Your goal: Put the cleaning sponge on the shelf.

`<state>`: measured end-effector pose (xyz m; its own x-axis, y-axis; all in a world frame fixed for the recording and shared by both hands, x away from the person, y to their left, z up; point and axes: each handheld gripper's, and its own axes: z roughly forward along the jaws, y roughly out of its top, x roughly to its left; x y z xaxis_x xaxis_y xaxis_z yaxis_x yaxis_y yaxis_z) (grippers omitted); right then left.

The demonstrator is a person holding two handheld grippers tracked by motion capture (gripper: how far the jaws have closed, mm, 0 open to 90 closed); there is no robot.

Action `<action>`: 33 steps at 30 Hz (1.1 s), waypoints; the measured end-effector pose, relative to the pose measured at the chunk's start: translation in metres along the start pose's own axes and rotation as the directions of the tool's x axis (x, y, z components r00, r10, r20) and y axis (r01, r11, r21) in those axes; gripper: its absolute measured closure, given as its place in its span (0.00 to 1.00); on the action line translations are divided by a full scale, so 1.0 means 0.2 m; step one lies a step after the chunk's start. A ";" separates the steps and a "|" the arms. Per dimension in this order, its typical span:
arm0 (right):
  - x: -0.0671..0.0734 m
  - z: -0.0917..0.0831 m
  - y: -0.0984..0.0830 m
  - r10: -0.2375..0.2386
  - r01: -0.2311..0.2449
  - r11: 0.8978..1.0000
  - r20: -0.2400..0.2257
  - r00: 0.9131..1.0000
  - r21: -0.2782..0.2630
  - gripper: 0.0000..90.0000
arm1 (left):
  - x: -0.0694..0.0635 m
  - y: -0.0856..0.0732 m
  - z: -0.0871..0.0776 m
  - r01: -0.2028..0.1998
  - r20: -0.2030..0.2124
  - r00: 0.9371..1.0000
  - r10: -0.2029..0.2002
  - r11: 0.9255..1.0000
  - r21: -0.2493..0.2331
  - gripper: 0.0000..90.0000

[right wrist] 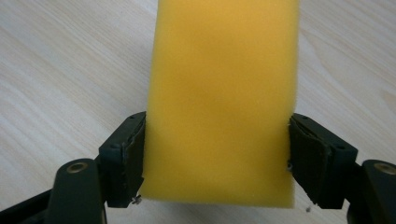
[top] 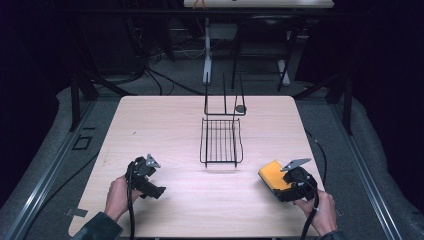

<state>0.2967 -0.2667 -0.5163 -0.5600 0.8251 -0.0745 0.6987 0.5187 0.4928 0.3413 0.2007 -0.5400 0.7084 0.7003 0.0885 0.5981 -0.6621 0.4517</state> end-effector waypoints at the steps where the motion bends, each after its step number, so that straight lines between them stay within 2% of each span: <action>1: 0.00 0.00 0.00 -0.004 0.004 1.000 0.003 1.000 -0.002 0.30 | 0.00 0.00 0.00 0.000 0.000 1.000 0.000 1.000 0.000 0.04; 15: 0.01 -0.05 0.07 -0.025 0.026 0.999 0.023 0.999 -0.043 0.31 | 0.00 0.00 0.00 -0.001 -0.001 1.000 0.001 1.000 0.001 0.04; 22: 0.00 -0.08 0.12 -0.017 0.020 0.996 0.035 0.999 -0.084 0.31 | 0.00 0.00 0.00 -0.002 0.000 1.000 0.002 1.000 -0.003 0.04; 25: 0.00 -0.10 0.14 -0.025 0.028 0.995 0.038 0.999 -0.092 0.31 | 0.00 0.00 0.00 0.007 0.016 1.000 -0.006 1.000 -0.023 0.02; 33: 0.00 -0.11 0.18 -0.026 0.032 0.993 0.049 0.998 -0.110 0.31 | 0.00 0.00 0.00 0.008 0.014 1.000 -0.008 1.000 -0.014 0.02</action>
<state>0.3113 -0.2532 -0.4798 -0.5558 0.8212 -0.1296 0.6274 0.5166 0.5827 0.3419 0.2016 -0.5404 0.7090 0.7015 0.0723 0.5982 -0.6526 0.4651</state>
